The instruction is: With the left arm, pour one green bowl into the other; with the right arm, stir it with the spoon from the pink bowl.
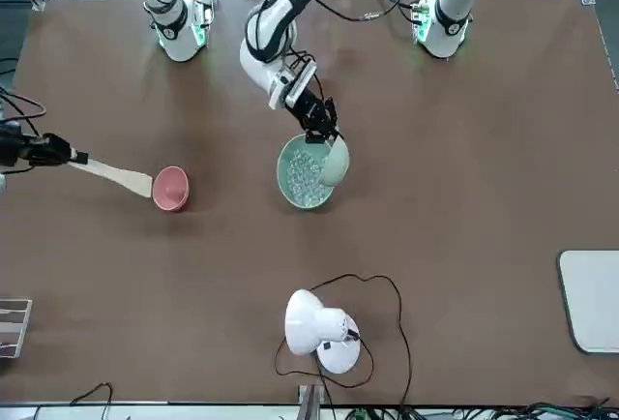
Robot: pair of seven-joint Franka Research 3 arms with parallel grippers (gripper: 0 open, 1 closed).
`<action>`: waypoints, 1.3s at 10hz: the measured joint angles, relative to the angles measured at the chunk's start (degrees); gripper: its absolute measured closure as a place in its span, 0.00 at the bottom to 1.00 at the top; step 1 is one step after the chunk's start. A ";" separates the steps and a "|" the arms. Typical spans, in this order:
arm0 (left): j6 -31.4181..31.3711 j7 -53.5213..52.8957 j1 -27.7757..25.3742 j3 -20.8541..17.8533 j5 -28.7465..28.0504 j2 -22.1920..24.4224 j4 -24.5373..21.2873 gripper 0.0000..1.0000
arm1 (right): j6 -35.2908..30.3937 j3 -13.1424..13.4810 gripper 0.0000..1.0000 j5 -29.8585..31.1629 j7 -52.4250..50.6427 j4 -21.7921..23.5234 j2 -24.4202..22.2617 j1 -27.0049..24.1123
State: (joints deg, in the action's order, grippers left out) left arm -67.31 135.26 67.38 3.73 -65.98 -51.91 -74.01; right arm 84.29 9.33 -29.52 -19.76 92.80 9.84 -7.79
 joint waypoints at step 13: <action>5.60 4.55 0.63 -1.01 -1.14 -1.63 1.04 0.96 | 7.09 -0.50 0.94 12.62 29.57 1.38 -5.18 21.40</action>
State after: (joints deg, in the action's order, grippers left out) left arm -61.71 139.81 68.00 2.72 -67.13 -53.53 -72.98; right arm 91.37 8.83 -16.90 9.81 94.18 4.66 13.62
